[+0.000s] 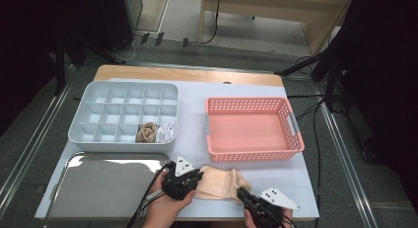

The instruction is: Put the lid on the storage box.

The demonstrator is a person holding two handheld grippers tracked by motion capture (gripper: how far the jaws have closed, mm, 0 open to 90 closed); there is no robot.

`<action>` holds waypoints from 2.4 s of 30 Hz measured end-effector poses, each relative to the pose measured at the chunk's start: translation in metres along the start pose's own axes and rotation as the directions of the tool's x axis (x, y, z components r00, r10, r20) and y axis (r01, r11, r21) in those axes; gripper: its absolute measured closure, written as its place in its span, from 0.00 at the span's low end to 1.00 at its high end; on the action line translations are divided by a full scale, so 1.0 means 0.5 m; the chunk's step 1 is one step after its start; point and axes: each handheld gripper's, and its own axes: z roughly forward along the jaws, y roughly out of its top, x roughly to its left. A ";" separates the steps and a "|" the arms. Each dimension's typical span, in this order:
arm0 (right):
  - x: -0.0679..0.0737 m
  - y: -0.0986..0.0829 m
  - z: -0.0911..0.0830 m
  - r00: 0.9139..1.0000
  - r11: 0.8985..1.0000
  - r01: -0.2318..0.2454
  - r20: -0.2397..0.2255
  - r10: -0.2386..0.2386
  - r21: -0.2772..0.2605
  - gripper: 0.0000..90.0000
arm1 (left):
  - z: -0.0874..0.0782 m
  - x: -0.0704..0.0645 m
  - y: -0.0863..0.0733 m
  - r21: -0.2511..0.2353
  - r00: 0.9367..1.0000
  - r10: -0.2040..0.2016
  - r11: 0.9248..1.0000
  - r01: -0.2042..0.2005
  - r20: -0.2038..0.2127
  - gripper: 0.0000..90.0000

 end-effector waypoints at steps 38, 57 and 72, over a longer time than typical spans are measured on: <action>-0.018 -0.009 0.016 0.999 0.999 -0.040 0.025 0.040 -0.024 0.73 | -0.052 0.025 -0.052 -0.017 0.998 -0.039 0.999 0.041 0.058 0.91; -0.019 0.000 0.006 0.997 0.999 0.023 0.070 -0.020 -0.043 0.97 | -0.055 0.034 -0.055 -0.003 0.997 -0.050 0.999 0.050 0.066 0.97; -0.032 0.015 0.005 0.999 0.996 0.024 0.048 -0.020 -0.080 0.97 | -0.062 0.039 -0.055 -0.013 0.995 -0.054 0.998 0.055 0.084 0.94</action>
